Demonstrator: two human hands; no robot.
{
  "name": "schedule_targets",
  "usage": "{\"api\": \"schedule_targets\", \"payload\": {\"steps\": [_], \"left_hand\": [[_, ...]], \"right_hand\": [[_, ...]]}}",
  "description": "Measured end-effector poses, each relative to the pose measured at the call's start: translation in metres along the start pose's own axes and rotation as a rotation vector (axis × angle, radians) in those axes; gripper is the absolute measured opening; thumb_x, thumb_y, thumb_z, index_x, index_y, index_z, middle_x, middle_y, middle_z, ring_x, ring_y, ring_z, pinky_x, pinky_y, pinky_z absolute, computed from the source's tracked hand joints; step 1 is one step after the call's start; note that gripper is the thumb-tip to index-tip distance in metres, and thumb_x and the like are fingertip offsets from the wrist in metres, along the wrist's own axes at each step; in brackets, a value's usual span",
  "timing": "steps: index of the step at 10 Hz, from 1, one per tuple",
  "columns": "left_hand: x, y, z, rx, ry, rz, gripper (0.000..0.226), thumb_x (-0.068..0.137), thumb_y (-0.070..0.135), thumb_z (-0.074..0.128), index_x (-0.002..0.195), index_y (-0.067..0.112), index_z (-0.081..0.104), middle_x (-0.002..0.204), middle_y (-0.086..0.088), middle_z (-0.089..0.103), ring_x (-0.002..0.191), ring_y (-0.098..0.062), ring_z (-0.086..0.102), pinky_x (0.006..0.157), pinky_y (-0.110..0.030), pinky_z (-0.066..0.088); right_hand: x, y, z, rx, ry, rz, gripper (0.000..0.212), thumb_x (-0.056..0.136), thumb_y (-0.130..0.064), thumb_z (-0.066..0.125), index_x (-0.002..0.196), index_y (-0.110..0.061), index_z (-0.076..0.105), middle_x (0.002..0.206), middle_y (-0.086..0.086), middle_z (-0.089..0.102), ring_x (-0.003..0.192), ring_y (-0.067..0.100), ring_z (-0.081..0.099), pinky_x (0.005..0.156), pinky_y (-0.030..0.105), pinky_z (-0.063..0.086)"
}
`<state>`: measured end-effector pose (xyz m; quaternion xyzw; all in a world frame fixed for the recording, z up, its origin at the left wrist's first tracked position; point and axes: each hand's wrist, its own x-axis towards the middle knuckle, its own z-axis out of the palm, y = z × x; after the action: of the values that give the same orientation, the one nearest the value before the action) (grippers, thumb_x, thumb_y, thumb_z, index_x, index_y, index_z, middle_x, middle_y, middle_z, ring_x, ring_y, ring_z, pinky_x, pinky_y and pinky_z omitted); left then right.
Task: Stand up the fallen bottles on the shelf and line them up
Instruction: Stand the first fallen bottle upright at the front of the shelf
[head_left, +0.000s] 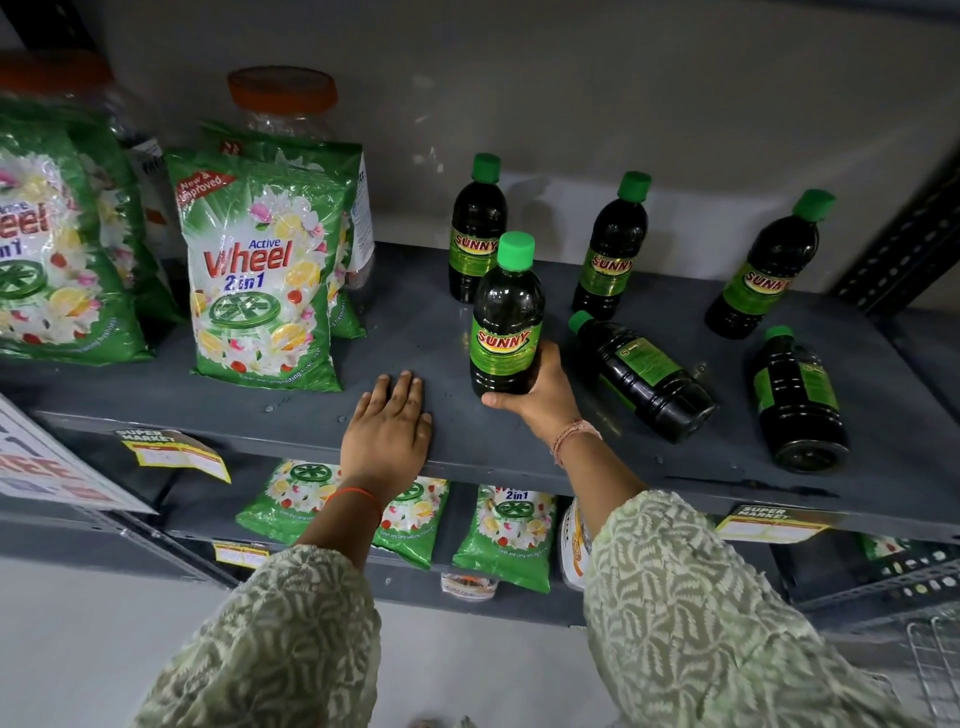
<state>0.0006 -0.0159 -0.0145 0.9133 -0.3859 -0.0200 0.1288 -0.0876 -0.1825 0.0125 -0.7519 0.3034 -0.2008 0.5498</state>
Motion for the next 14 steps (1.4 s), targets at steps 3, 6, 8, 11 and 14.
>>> {"api": "schedule_targets", "payload": {"steps": [3, 6, 8, 11, 14], "left_hand": [[-0.001, 0.000, 0.000, -0.031, -0.014, 0.008, 0.051, 0.095, 0.031, 0.023, 0.142, 0.013, 0.015, 0.155, -0.005, 0.015, 0.143, -0.025, 0.007, 0.117, -0.037, 0.007], [-0.002, 0.001, -0.002, -0.047, -0.018, 0.006, 0.051, 0.095, 0.030, 0.024, 0.142, 0.011, 0.015, 0.155, -0.006, 0.016, 0.143, -0.026, 0.008, 0.117, -0.037, 0.007], [-0.002, 0.002, -0.003, -0.052, -0.008, 0.019, 0.051, 0.095, 0.028, 0.026, 0.142, 0.009, 0.018, 0.154, -0.008, 0.018, 0.142, -0.028, 0.011, 0.116, -0.039, 0.009], [-0.005, 0.004, -0.003, -0.054, -0.003, 0.022, 0.050, 0.095, 0.028, 0.025, 0.142, 0.009, 0.018, 0.154, -0.009, 0.018, 0.142, -0.028, 0.010, 0.117, -0.040, 0.010], [-0.015, 0.015, 0.002, -0.042, 0.004, 0.005, 0.061, 0.087, 0.036, 0.012, 0.141, 0.010, 0.018, 0.154, -0.007, 0.017, 0.143, -0.026, 0.010, 0.116, -0.039, 0.008]], "right_hand": [[-0.022, -0.005, 0.006, -0.103, 0.071, 0.014, 0.060, 0.067, -0.010, 0.078, 0.117, -0.006, 0.045, 0.120, 0.013, 0.059, 0.105, 0.022, 0.055, 0.084, 0.023, 0.038], [-0.067, 0.000, 0.010, -0.195, 0.063, -0.056, 0.064, 0.068, -0.014, 0.078, 0.122, -0.006, 0.044, 0.121, 0.013, 0.059, 0.113, 0.025, 0.054, 0.087, 0.021, 0.038], [-0.079, 0.000, 0.012, -0.202, 0.053, -0.066, 0.062, 0.070, -0.015, 0.076, 0.122, -0.007, 0.043, 0.122, 0.013, 0.058, 0.115, 0.026, 0.053, 0.088, 0.021, 0.038], [-0.086, 0.001, 0.007, -0.103, 0.014, -0.048, 0.088, 0.065, -0.025, 0.080, 0.136, -0.011, 0.031, 0.139, 0.011, 0.045, 0.129, 0.022, 0.042, 0.105, 0.029, 0.035], [-0.040, -0.019, -0.086, -0.856, 0.416, -0.133, 0.069, 0.076, -0.042, 0.067, 0.129, -0.005, 0.042, 0.143, 0.017, 0.038, 0.131, 0.036, 0.033, 0.107, 0.043, 0.028]]}}
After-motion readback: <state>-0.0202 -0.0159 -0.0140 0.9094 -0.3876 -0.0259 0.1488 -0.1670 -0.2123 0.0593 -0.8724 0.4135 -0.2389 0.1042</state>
